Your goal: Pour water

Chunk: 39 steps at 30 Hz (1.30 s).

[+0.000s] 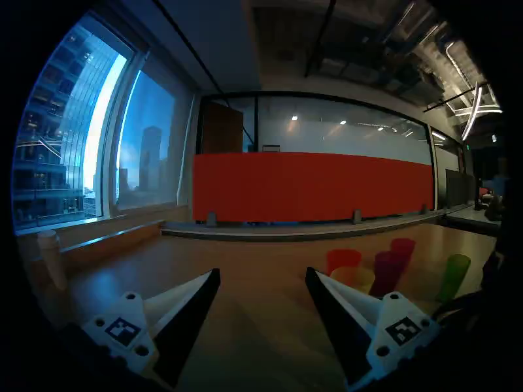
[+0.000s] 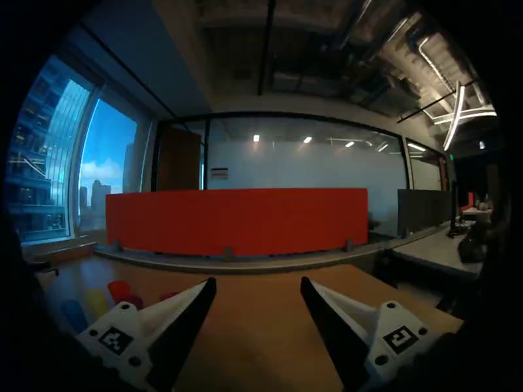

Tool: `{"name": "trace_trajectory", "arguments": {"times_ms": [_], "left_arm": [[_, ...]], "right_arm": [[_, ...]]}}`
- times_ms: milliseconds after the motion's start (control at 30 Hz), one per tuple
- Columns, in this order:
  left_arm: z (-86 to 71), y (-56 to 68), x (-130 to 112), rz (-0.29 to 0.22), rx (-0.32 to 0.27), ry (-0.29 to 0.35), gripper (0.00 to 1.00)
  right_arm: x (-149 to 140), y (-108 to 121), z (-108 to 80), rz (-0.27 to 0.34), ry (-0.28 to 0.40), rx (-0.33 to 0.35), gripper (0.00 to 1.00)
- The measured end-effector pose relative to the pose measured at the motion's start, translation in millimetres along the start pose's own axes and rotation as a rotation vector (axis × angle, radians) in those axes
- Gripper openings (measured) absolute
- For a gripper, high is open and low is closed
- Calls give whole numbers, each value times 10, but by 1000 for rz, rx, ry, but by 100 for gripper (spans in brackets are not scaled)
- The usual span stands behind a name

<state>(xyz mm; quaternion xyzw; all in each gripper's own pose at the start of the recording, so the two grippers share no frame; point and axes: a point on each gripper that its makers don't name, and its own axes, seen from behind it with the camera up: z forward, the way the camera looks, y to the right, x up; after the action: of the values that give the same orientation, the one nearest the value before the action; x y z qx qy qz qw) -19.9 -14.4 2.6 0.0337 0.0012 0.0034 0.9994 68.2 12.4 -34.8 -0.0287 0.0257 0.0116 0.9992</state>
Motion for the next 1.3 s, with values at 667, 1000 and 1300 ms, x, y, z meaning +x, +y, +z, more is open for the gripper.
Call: {"name": "trace_trajectory", "arguments": {"times_ms": [667,1000,1300], "left_arm": [[-17,-5,12,6,0,1,97],[-10,-5,-2,6,0,1,97],[-10,-10,7,6,0,1,97]], "right_arm": [[34,-40,-21,-10,9,9,100],[108,27,-43,-53,42,6,100],[102,-4,-13,-81,64,21,100]]}}
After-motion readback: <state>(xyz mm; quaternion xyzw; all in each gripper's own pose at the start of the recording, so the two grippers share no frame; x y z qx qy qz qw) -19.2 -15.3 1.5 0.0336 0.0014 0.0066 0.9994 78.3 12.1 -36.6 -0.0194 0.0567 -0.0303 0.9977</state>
